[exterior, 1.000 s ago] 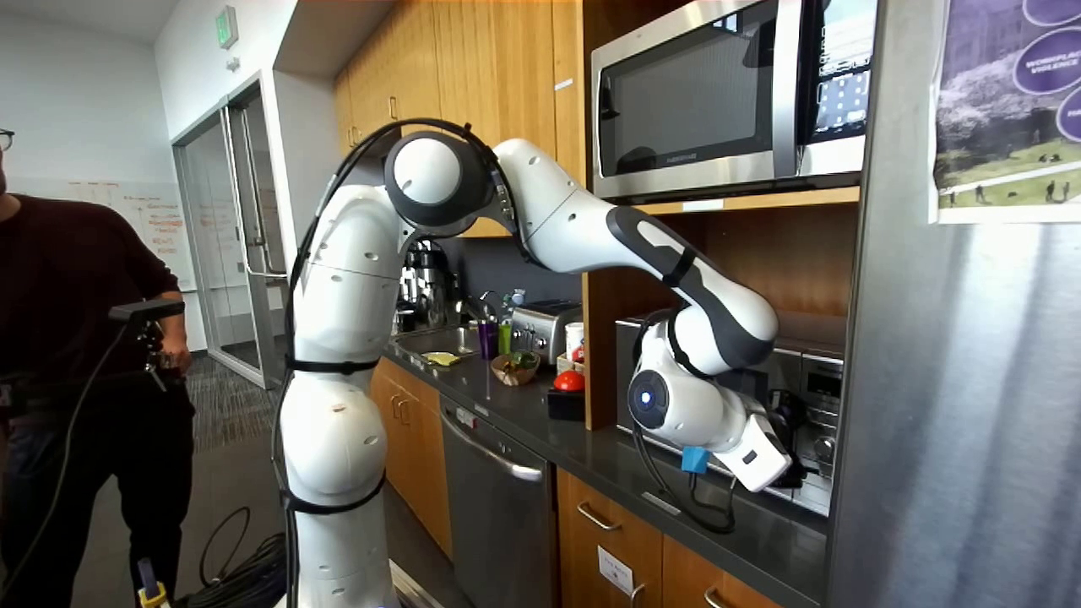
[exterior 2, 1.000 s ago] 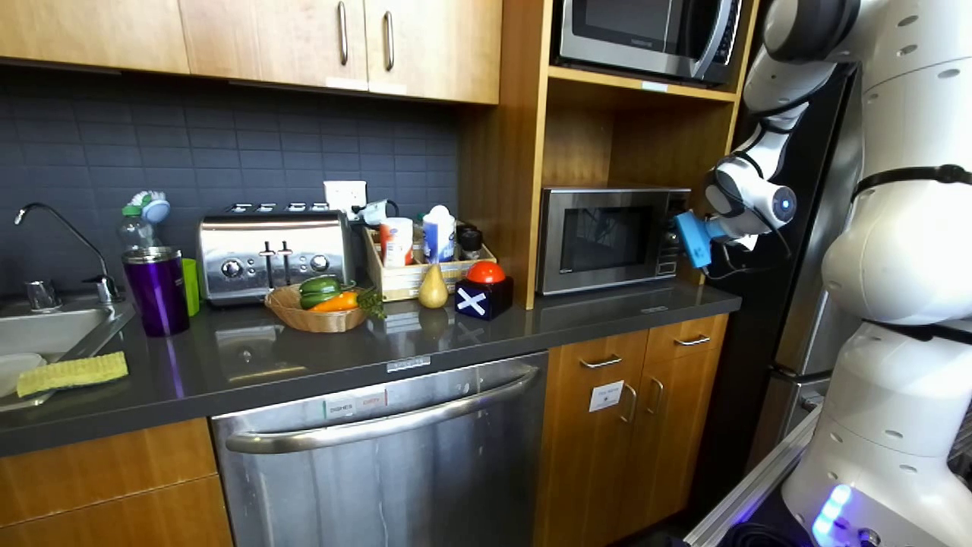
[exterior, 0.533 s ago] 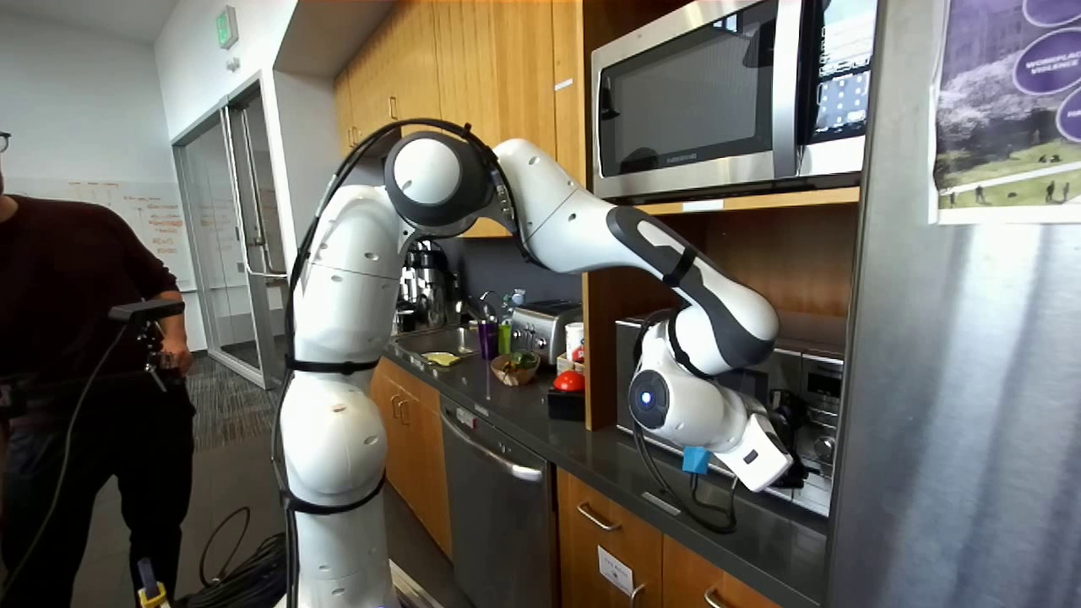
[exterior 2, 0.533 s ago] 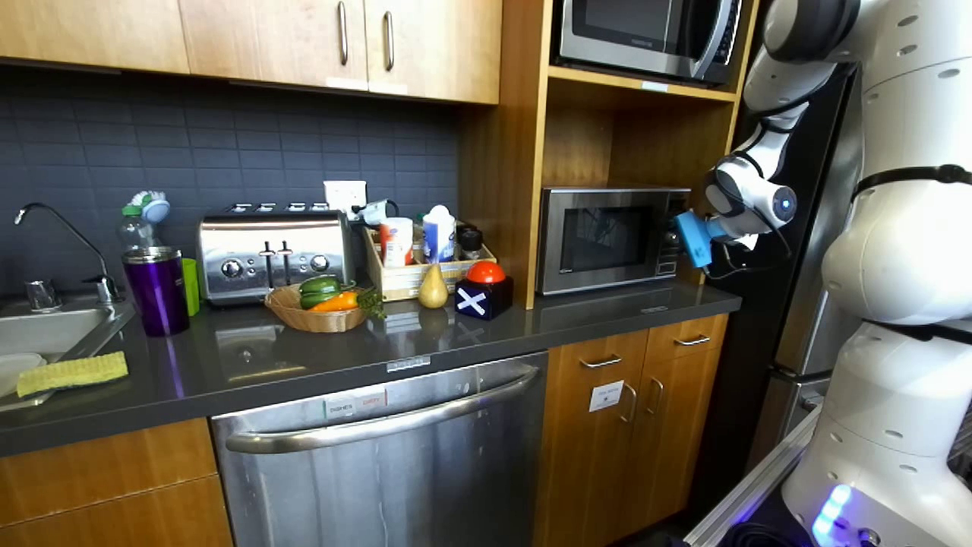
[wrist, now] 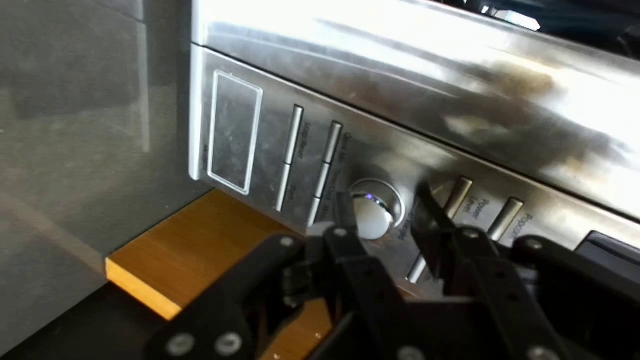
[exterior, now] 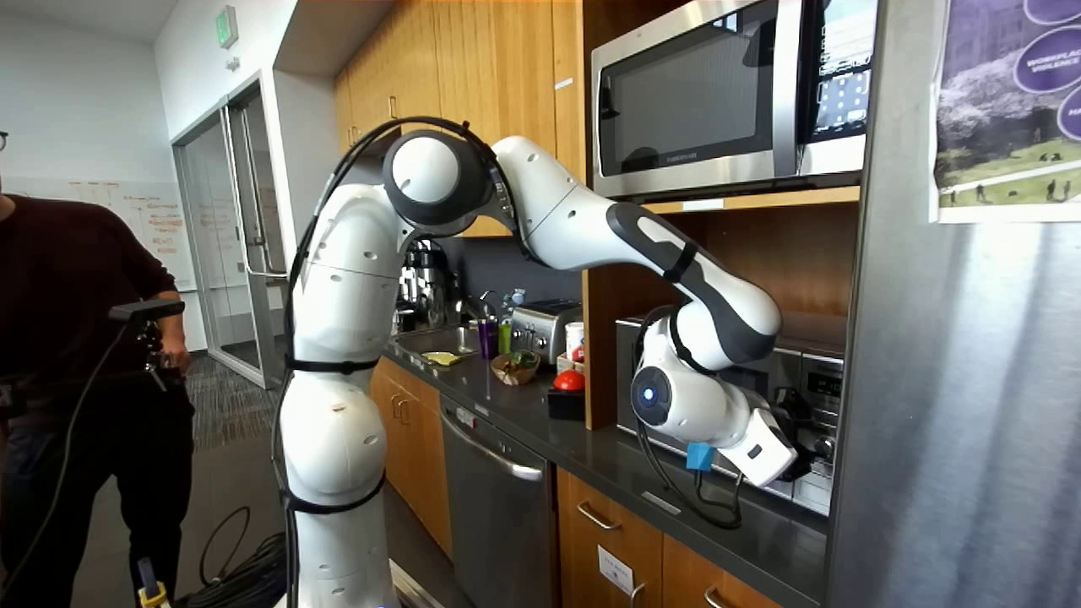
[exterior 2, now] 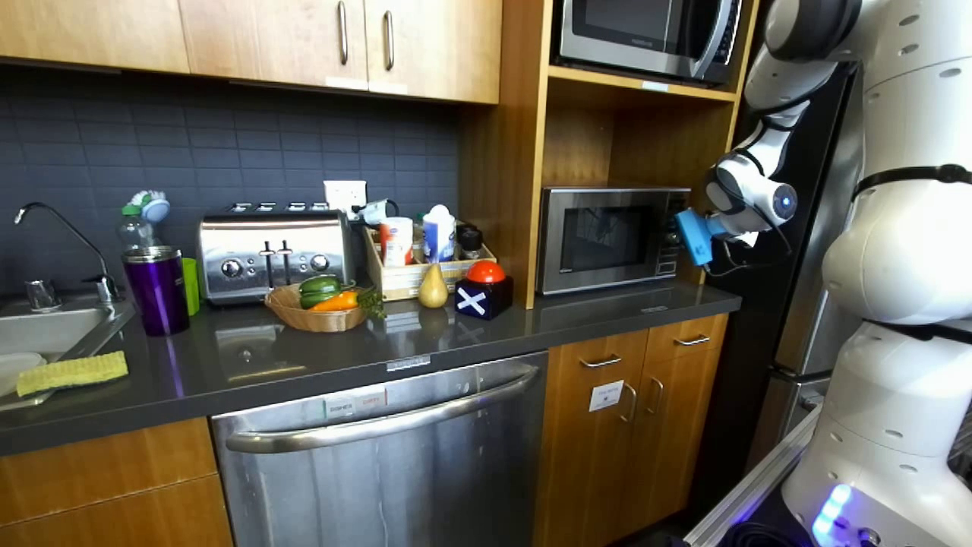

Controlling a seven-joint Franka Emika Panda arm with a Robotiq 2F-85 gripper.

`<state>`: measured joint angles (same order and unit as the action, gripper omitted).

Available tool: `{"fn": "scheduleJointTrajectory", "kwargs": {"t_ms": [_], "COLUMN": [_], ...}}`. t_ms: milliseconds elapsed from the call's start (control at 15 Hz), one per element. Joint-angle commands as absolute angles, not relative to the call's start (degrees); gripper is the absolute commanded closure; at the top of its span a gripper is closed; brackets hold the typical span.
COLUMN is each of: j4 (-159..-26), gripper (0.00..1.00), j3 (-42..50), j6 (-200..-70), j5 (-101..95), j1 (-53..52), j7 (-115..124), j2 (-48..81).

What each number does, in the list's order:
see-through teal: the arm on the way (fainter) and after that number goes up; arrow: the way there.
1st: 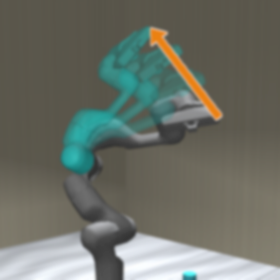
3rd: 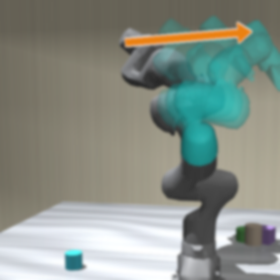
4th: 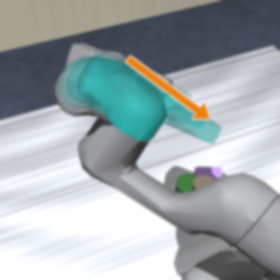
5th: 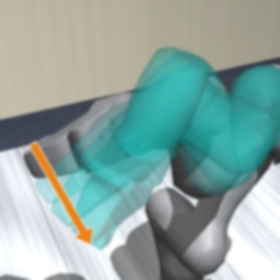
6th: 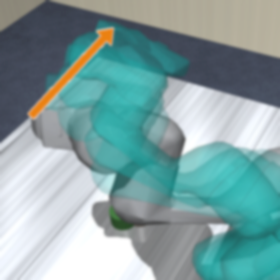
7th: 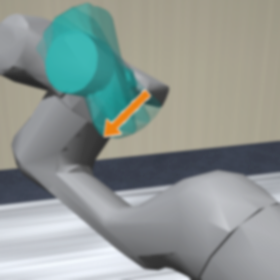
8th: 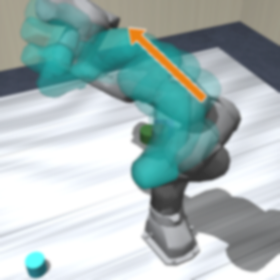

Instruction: Press a button on the right side of the microwave.

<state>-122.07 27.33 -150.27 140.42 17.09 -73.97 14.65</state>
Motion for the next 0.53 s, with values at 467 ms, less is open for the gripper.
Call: {"fn": "scheduleJointTrajectory", "kwargs": {"t_ms": [467], "j4": [-121.0], "gripper": [1.00], "j3": [27.6], "j6": [-149.8], "j5": [141.1], "j1": [17.3], "j7": [-74.9], "j2": [14.8]}}
